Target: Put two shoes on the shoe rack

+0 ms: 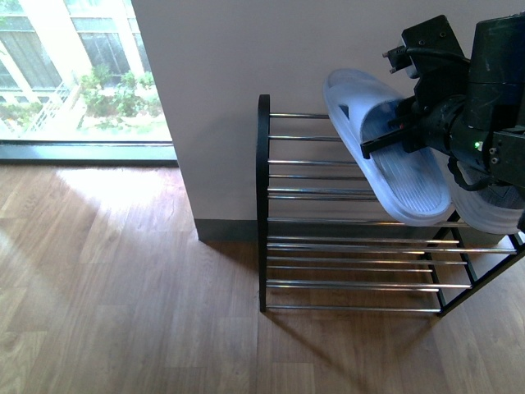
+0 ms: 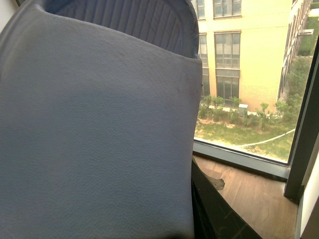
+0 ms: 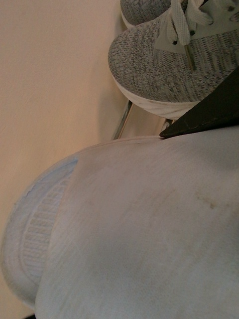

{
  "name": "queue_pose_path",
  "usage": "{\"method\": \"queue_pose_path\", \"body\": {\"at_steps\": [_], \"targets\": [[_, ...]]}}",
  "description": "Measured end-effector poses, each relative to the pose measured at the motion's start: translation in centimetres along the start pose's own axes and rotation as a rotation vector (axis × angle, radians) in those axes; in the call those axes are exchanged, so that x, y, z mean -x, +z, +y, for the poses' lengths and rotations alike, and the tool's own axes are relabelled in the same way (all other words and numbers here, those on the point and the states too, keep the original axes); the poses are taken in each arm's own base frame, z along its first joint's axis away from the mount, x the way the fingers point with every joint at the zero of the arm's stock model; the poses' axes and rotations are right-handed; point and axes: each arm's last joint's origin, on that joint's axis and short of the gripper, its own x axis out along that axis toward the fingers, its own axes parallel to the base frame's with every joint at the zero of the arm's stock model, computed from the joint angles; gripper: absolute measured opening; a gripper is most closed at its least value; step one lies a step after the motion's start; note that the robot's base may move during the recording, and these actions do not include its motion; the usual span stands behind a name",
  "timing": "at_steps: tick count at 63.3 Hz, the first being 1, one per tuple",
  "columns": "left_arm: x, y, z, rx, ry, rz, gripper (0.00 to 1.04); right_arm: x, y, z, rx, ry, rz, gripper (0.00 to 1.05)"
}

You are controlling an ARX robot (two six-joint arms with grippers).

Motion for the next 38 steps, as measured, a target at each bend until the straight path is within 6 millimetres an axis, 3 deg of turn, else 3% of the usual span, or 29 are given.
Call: {"method": "queue_pose_path", "body": {"at_steps": [10, 38], "targets": [[0.0, 0.0, 0.0, 0.0, 0.0, 0.0, 0.02, -3.4, -1.3, -1.1, 0.018, -0.102, 0.063, 0.02], [0.0, 0.0, 0.0, 0.0, 0.0, 0.0, 0.02, -5.9, -2.3, -1.1, 0.021, -0.181, 0.105, 0.02]]}}
